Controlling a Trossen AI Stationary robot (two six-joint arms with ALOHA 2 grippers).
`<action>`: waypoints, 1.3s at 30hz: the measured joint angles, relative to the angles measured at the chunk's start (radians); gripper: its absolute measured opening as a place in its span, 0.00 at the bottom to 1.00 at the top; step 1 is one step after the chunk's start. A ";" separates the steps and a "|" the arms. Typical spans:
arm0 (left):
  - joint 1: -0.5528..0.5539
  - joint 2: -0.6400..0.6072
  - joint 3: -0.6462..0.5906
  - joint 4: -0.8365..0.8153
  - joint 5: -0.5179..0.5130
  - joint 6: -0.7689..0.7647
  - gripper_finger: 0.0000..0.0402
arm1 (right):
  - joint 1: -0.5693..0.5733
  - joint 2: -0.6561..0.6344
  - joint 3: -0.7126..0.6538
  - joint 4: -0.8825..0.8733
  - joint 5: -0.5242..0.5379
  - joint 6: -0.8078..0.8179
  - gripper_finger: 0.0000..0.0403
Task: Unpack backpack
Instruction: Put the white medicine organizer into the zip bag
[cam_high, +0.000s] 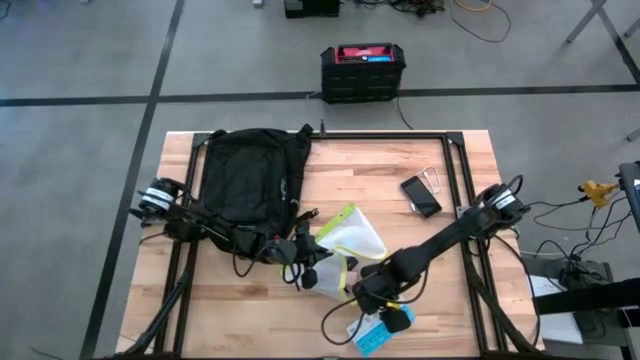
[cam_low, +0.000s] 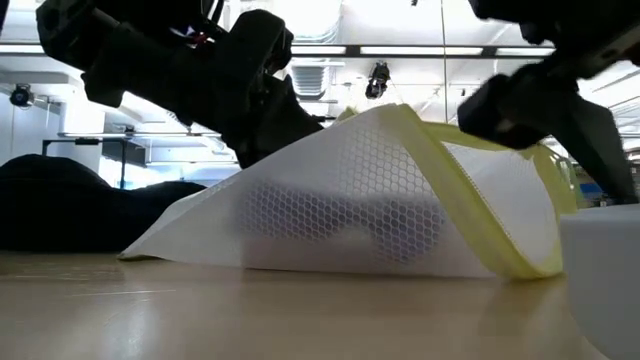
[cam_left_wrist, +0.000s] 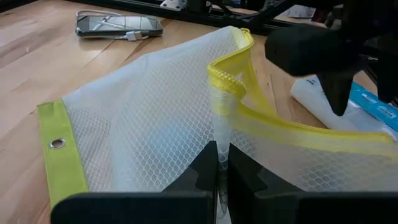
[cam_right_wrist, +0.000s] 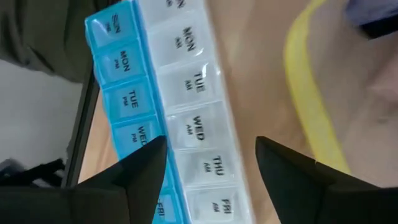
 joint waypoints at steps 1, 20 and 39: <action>0.001 0.000 0.000 -0.001 0.000 0.000 0.00 | 0.000 0.004 0.000 0.005 -0.003 0.000 0.57; 0.001 0.000 0.000 -0.011 0.001 0.000 0.00 | 0.034 0.010 0.056 0.018 -0.062 0.066 0.42; 0.001 0.000 0.000 -0.012 0.002 -0.003 0.00 | 0.051 0.046 0.054 0.002 -0.067 0.034 0.30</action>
